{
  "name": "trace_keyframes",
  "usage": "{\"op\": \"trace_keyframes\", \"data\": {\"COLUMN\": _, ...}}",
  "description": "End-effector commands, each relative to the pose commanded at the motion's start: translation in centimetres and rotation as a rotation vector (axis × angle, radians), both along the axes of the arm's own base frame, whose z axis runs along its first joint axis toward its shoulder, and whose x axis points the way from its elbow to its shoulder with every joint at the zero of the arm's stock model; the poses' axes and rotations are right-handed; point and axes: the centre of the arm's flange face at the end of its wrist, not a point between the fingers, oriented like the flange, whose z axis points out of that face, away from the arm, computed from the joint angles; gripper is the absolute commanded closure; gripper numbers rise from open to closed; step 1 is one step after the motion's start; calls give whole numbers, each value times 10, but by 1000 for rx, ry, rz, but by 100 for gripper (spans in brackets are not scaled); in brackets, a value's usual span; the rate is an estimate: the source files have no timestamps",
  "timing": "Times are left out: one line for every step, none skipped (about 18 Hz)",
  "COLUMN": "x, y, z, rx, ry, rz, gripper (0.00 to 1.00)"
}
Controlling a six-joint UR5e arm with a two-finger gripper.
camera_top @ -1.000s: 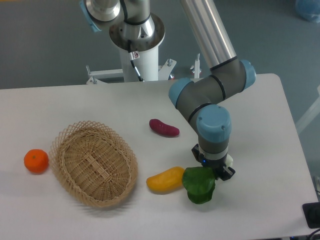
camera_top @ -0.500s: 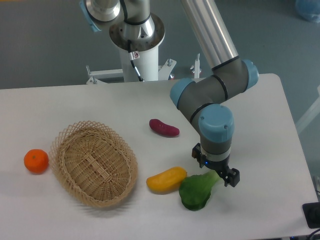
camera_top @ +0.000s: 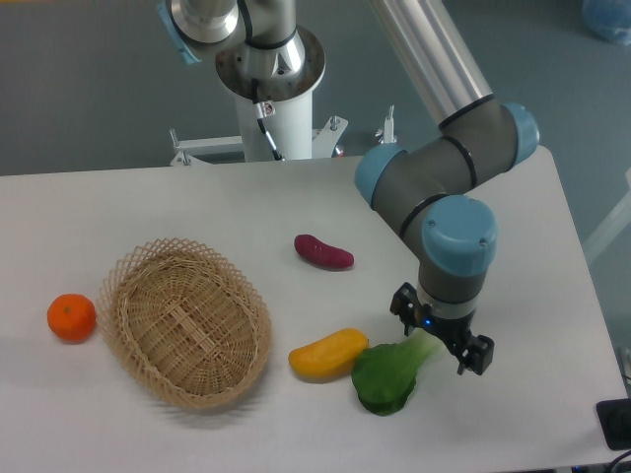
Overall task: Place the green vegetable on the table
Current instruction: 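Raise the open gripper away from the bok choy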
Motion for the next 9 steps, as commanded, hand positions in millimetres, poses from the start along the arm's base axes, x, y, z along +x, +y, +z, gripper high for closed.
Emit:
{"op": "trace_keyframes", "data": {"x": -4, "y": -1, "z": 2, "rx": 4, "ry": 3, "rz": 3, "gripper": 0}}
{"op": "trace_keyframes", "data": {"x": -6, "y": 0, "z": 3, "rx": 6, "ry": 7, "rz": -3, "gripper": 0}}
{"op": "trace_keyframes", "data": {"x": -9, "y": 0, "z": 7, "rx": 10, "ry": 12, "rz": -5, "gripper": 0}}
{"op": "trace_keyframes", "data": {"x": -14, "y": -3, "z": 10, "rx": 9, "ry": 12, "rz": 1, "gripper": 0}}
{"op": "trace_keyframes", "data": {"x": -18, "y": -4, "z": 12, "rx": 4, "ry": 9, "rz": 0, "gripper": 0}}
{"op": "trace_keyframes", "data": {"x": -21, "y": -5, "z": 15, "rx": -2, "ry": 0, "rz": -9, "gripper": 0}}
{"op": "trace_keyframes", "data": {"x": -23, "y": -5, "z": 18, "rx": -10, "ry": -6, "rz": -29, "gripper": 0}}
{"op": "trace_keyframes", "data": {"x": -27, "y": -7, "z": 22, "rx": -14, "ry": -8, "rz": -39, "gripper": 0}}
{"op": "trace_keyframes", "data": {"x": -30, "y": -8, "z": 23, "rx": -15, "ry": -8, "rz": -42, "gripper": 0}}
